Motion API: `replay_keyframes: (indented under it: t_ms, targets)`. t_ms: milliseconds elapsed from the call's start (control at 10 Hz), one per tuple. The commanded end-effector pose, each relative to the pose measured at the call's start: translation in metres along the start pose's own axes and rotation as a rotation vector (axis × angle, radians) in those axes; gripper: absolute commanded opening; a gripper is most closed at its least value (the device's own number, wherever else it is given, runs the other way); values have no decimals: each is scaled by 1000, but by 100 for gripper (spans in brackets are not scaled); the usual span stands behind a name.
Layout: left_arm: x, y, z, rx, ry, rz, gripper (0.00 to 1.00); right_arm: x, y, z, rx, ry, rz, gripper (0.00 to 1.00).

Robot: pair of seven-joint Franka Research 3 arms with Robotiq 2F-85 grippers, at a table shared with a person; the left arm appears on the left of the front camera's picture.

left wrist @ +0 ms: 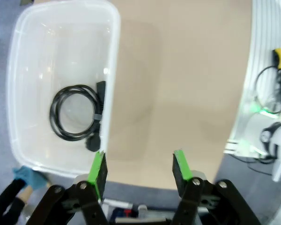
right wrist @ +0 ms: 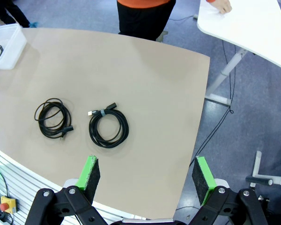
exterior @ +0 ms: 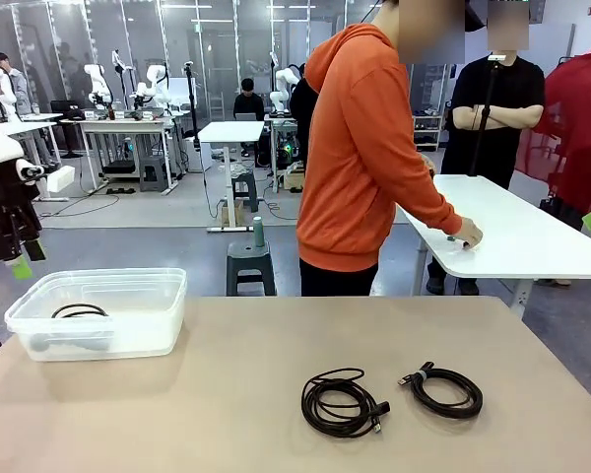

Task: Organize and store the cables.
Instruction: Place the Power Cable into the Organizing box.

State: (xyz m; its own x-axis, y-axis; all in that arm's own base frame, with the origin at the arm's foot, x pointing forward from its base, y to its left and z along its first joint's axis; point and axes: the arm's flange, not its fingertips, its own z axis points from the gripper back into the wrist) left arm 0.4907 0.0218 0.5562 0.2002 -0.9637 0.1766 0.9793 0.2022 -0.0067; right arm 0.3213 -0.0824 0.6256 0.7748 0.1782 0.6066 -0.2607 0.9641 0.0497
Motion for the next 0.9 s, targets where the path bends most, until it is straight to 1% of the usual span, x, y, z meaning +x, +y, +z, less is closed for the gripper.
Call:
replay_keyframes:
  t_ms: [0,100,200,300,400,500,800]
  targets:
    - [-13,-41,-5,45,-69,52,71,0,0,0,2,-5,2,100]
    - [-17,-54,-3,69,-110,32,71,0,0,0,2,-5,2,100]
    - [-23,-60,-3,88,-126,47,71,0,0,0,2,-5,2,100]
    - [-23,-65,-7,82,-118,56,71,0,0,0,2,-5,2,100]
    - [-19,-73,-5,68,-128,18,71,0,0,0,2,-5,2,100]
    - [-27,-60,2,51,-92,51,71,0,0,0,2,-5,2,100]
    - [-27,-60,2,51,-92,51,71,0,0,0,2,-5,2,100]
